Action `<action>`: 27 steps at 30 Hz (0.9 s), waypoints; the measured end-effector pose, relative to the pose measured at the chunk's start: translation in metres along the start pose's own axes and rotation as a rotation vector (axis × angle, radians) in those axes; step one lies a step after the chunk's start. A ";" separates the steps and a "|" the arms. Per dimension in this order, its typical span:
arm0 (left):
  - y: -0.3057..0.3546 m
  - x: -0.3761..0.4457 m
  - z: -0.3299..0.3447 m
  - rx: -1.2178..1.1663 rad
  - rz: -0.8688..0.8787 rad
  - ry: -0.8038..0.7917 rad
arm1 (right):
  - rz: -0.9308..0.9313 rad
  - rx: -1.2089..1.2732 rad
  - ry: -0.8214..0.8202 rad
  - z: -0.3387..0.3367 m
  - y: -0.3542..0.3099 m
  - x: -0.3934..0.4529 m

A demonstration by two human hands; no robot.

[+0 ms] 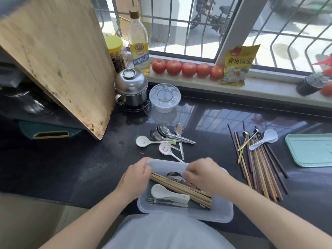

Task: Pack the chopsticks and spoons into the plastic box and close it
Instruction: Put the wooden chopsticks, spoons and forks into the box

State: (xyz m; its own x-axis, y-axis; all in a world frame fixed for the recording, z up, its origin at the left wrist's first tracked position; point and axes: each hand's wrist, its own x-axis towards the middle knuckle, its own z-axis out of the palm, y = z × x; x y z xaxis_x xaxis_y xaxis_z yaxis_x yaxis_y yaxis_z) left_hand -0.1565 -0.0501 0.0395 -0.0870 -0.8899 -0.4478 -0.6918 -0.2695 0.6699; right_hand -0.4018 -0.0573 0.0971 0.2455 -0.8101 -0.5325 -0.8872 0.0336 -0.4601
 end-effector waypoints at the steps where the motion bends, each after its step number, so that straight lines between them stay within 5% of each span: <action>1: 0.000 0.000 0.000 -0.003 -0.007 0.001 | 0.014 0.129 0.094 -0.015 0.000 0.012; 4: 0.001 0.001 0.000 0.016 -0.014 0.002 | 0.085 0.061 0.304 -0.037 0.015 0.077; 12: 0.004 0.000 -0.001 0.101 -0.040 0.006 | 0.133 -0.375 0.186 0.002 0.056 0.168; 27: 0.005 0.000 -0.002 0.145 -0.010 -0.004 | 0.262 0.144 0.247 -0.023 0.071 0.151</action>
State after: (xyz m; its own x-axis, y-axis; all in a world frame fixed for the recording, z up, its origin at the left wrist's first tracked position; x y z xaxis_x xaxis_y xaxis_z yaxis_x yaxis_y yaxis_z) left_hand -0.1590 -0.0517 0.0440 -0.0824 -0.8861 -0.4562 -0.7887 -0.2218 0.5733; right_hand -0.4362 -0.1909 0.0003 -0.0989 -0.8791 -0.4663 -0.8390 0.3257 -0.4360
